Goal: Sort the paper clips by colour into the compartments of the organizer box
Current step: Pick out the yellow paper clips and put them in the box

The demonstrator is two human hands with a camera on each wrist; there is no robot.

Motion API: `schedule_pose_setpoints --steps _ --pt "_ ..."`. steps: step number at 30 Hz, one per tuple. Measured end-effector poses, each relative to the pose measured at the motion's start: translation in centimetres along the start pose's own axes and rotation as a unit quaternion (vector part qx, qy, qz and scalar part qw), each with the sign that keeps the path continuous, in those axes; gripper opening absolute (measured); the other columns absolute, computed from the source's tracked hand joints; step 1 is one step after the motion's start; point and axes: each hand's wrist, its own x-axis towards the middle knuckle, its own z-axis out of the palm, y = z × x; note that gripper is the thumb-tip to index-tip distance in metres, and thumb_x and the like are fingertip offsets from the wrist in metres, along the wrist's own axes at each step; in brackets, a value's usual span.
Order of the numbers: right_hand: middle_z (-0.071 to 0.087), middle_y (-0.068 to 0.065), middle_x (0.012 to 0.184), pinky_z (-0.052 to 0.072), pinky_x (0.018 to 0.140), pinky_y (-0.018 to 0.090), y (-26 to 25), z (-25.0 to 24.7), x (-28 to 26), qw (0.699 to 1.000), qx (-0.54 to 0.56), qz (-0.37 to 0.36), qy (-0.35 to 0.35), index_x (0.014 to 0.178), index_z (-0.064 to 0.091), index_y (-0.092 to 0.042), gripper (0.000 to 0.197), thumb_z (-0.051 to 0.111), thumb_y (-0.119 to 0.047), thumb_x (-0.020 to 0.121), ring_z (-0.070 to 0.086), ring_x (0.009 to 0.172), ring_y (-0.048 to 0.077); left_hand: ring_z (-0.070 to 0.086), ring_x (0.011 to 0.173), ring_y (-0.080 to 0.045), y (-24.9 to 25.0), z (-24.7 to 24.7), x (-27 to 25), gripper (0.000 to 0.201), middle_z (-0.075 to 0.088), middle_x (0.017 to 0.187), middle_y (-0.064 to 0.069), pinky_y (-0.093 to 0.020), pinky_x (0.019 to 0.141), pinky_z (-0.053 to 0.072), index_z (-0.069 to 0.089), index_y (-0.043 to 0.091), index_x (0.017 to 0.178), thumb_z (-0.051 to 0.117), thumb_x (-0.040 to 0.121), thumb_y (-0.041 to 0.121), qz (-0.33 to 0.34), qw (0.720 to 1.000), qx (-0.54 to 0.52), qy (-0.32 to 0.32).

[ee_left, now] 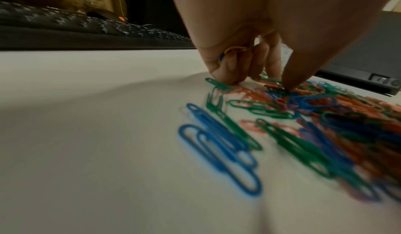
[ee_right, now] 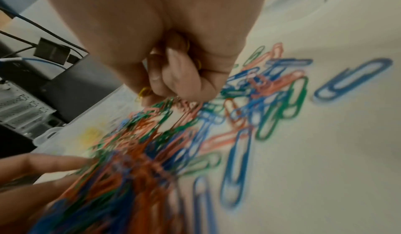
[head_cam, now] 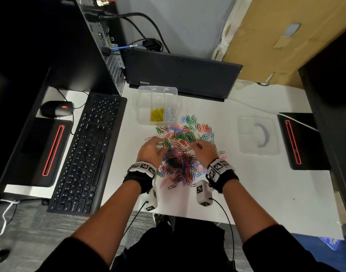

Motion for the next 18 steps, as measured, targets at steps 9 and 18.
schedule_pose_setpoints --steps 9,18 --pt "0.051 0.000 0.059 0.039 0.056 0.028 -1.1 -3.5 5.6 0.999 -0.007 0.007 0.049 0.061 0.044 -0.014 0.042 0.051 -0.028 0.100 0.042 0.053 0.013 0.053 0.069 -0.017 0.7 -0.2 0.4 0.013 0.055 0.073 0.006 -0.029 0.067 0.048 0.062 0.021 0.102 0.063 0.089 0.023 0.003 1.000 0.014 -0.005" --pt "0.061 0.002 0.075 0.046 0.052 0.013 0.3 -4.2 5.8 0.815 0.541 0.167 -0.125 0.116 0.065 -0.001 0.022 0.055 -0.009 0.098 0.050 0.061 0.006 0.063 0.079 -0.021 1.6 0.3 1.5 0.016 0.067 0.091 -0.006 -0.028 0.073 0.051 0.070 0.019 0.098 0.068 0.084 0.013 0.061 0.996 0.066 -0.023"
